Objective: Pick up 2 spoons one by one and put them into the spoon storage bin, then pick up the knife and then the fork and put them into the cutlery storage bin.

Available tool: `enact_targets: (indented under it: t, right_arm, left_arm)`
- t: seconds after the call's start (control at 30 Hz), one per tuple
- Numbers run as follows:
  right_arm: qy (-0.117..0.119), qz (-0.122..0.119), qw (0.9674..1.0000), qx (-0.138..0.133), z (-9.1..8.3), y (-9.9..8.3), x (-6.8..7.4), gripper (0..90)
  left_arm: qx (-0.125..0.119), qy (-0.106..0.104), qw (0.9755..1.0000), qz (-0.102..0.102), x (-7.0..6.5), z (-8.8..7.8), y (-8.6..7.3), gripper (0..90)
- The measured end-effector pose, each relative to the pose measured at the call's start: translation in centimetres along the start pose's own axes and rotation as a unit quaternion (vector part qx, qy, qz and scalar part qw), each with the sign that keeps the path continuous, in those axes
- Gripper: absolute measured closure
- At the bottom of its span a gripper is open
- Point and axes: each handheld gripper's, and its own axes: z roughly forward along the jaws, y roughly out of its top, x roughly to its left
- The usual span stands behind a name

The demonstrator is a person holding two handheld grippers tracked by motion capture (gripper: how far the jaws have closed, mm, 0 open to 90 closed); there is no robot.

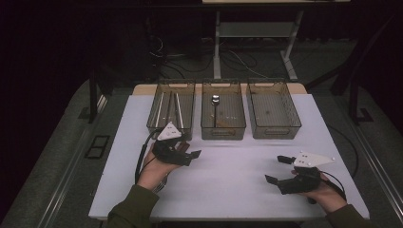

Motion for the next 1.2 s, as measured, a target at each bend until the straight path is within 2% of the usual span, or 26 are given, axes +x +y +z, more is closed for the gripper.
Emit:
enact_targets:
  t: [0.07,0.2,0.37,0.43,0.53,0.63,0.7,0.9,1.03,1.2]
  right_arm:
    - [0.000,0.001,1.0000,-0.002,0.0,0.0,0.0,13.4]
    - [0.001,0.000,1.0000,0.000,0.0,0.0,0.0,13.4]
    - [-0.003,-0.004,1.0000,0.003,0.2,0.0,-0.1,13.4]
    - [-0.003,-0.004,1.0000,0.005,0.2,0.0,0.0,13.5]
    - [-0.004,-0.005,1.0000,0.006,0.1,-0.1,0.0,13.5]
    - [-0.003,-0.007,1.0000,0.005,0.1,0.0,0.1,13.4]
    - [-0.003,-0.008,0.9999,0.006,0.2,0.0,0.1,13.4]
    - [-0.002,-0.009,0.9999,0.009,0.3,0.0,0.2,13.5]
    - [-0.001,-0.007,0.9999,0.010,0.3,0.0,0.1,13.5]
    - [-0.001,-0.010,0.9999,0.009,0.3,0.0,0.2,13.5]
  left_arm:
    - [0.007,0.012,0.9999,-0.001,0.4,-0.5,-0.5,19.1]
    - [0.018,0.021,0.9996,-0.008,1.3,-1.4,-1.5,34.6]
    - [0.032,0.020,0.9990,-0.025,2.2,-2.3,-2.9,54.6]
    - [0.043,0.021,0.9984,-0.030,2.6,-2.4,-3.4,63.1]
    - [0.050,0.037,0.9970,-0.045,3.2,-2.5,-3.9,76.6]
    - [0.058,0.048,0.9954,-0.058,4.1,-2.3,-4.3,86.0]
    - [0.069,0.051,0.9943,-0.063,4.6,-2.0,-4.6,88.5]
    - [0.090,0.051,0.9918,-0.075,5.5,-0.8,-5.3,88.8]
    - [0.094,0.045,0.9917,-0.076,5.7,0.1,-5.3,88.8]
    - [0.093,0.036,0.9922,-0.075,5.5,0.3,-5.2,88.9]
